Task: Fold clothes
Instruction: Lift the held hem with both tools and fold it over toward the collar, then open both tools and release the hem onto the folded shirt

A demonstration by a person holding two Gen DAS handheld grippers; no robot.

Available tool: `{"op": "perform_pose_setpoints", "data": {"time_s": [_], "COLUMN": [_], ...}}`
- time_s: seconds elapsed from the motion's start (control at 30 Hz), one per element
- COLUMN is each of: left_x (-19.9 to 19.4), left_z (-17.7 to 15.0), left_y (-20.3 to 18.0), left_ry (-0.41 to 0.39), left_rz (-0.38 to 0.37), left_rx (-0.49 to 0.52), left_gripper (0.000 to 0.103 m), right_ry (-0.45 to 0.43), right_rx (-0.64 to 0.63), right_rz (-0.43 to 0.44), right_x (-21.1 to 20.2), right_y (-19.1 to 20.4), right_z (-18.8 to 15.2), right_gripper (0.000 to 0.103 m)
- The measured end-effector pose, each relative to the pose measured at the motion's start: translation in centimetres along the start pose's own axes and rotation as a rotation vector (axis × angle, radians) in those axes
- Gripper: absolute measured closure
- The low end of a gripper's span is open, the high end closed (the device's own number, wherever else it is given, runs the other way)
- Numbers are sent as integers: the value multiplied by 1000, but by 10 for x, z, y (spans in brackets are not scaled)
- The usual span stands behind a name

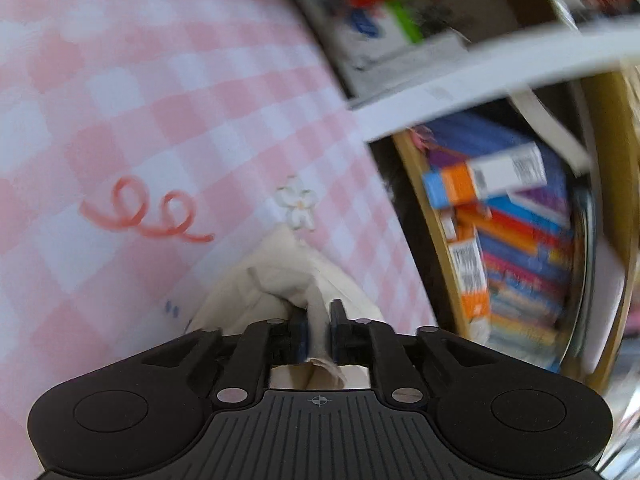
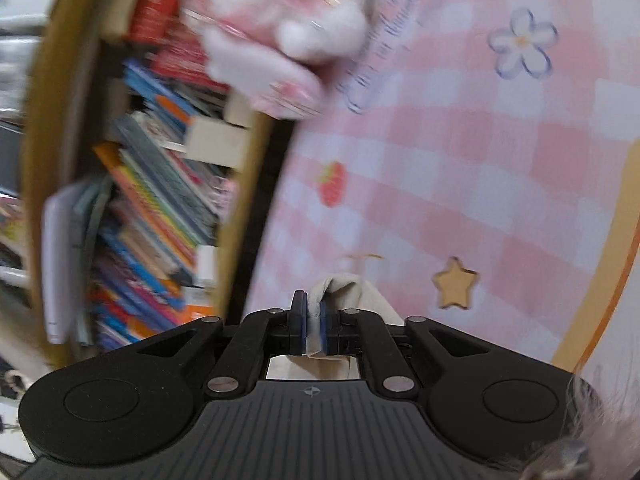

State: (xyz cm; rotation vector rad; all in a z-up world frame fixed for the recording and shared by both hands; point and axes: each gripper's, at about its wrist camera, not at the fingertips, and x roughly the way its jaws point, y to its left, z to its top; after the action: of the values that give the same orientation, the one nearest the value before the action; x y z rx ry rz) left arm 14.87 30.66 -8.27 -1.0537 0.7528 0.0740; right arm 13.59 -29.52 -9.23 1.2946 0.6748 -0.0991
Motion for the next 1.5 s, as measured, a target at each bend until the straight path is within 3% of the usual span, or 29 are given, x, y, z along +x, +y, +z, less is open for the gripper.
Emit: {"op": "perform_pose_setpoints", "data": {"time_s": [0.07, 0.13, 0.17, 0.27, 0.43, 0.57, 0.77, 0.83, 1.0, 1.17, 1.27, 1.37, 1.5], "left_x": [-7, -20, -27, -43, -34, -20, -6, -1, 14, 35, 66, 68, 27], "left_z": [-1, -6, -11, -33, -89, -123, -129, -128, -125, -97, -58, -23, -34], "left_y": [-15, -29, -35, -50, -76, -99, -112, -112, -112, -132, -149, -154, -145], "left_ry": [9, -17, -33, -45, 21, 54, 41, 58, 98, 113, 110, 15, 1], "left_rz": [21, 71, 95, 113, 139, 143, 186, 212, 274, 274, 312, 378, 239], "left_rx": [133, 268, 327, 472, 660, 763, 840, 866, 930, 936, 859, 725, 769], "left_gripper": [61, 47, 45, 45, 47, 54, 56, 62, 63, 63, 62, 61, 61], "right_ry": [4, 5, 1, -13, 22, 113, 158, 165, 215, 227, 192, 111, 40], "right_rx": [-16, -74, -143, -381, -1038, -1296, -1286, -1300, -1301, -1329, -1254, -1134, -1158], "right_rz": [-28, -20, -30, -74, -175, -200, -171, -182, -240, -253, -238, -295, -225], "right_x": [0, -7, -13, -31, -41, -25, -4, 2, 19, 32, 63, 92, 61], "right_y": [-2, 3, 10, 34, 75, 76, 83, 86, 82, 92, 119, 148, 153], "right_z": [0, -1, -3, -15, -92, -138, -143, -141, -135, -129, -97, -58, -43], "right_gripper": [78, 60, 57, 50, 50, 54, 55, 55, 57, 60, 60, 62, 62]}}
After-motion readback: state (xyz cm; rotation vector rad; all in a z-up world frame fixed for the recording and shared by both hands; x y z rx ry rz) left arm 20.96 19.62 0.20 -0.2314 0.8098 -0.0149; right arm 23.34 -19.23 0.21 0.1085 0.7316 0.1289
